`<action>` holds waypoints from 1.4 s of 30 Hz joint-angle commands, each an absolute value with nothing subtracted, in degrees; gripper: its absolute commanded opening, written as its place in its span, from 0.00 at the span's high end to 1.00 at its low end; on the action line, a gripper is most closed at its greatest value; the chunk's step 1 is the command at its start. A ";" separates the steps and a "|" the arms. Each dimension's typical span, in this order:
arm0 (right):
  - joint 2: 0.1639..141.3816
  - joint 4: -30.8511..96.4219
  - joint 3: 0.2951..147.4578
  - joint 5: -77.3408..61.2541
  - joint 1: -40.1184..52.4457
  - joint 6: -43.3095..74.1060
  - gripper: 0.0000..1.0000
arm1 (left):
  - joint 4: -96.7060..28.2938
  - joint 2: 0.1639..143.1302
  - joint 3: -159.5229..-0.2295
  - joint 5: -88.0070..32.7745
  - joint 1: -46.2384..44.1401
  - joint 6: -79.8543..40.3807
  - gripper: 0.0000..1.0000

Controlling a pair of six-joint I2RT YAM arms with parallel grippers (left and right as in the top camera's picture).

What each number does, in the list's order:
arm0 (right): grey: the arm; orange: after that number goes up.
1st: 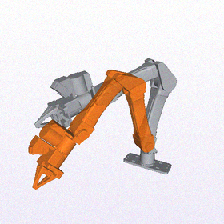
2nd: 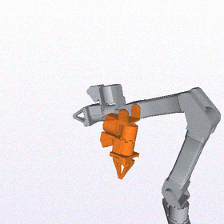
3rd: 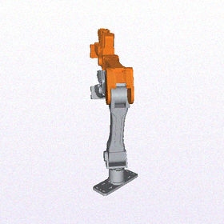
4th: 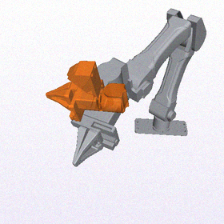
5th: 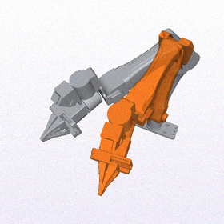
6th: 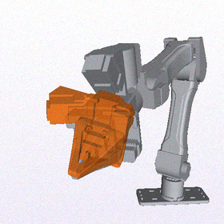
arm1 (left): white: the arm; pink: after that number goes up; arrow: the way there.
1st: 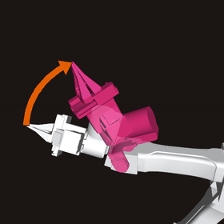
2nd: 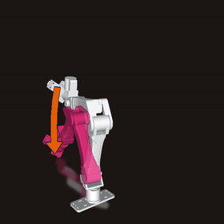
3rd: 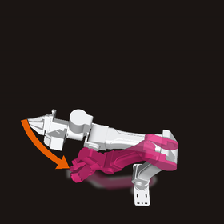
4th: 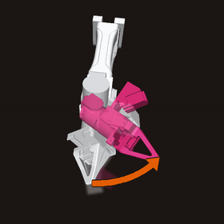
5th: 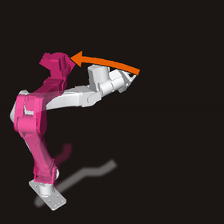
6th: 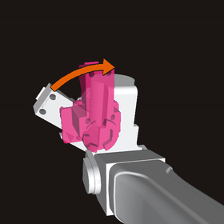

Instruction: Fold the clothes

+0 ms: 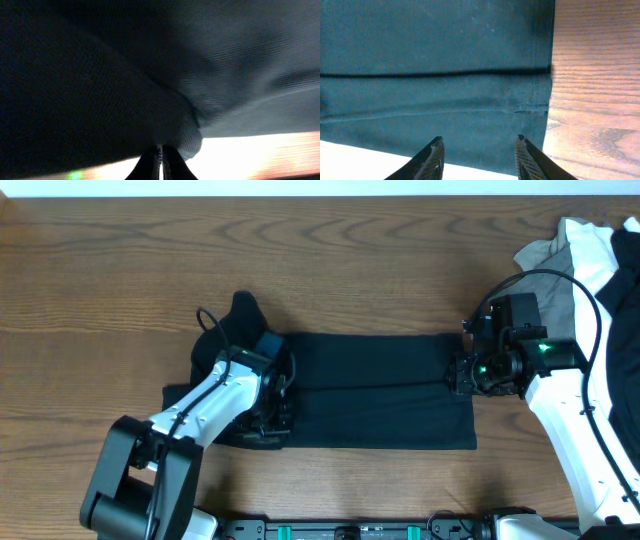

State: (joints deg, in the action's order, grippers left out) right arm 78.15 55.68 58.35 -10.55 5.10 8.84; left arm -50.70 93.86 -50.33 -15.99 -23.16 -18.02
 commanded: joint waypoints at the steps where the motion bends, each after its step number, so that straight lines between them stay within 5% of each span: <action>1: 77.95 55.77 58.35 -10.96 5.39 8.08 0.56 | -50.65 90.30 -54.13 -12.95 -23.05 -17.69 0.94; 13: 77.95 55.68 58.35 -10.96 5.39 8.05 0.56 | -48.29 86.11 -54.70 -10.92 -23.07 -18.81 0.92; 16: 77.95 55.70 58.35 -10.96 5.39 8.05 0.55 | -49.98 86.13 -54.54 -10.85 -23.07 -18.79 0.78; 42: 77.95 56.16 58.35 -10.96 5.39 8.05 0.55 | -46.04 92.18 -50.89 -7.42 -23.07 -20.73 0.77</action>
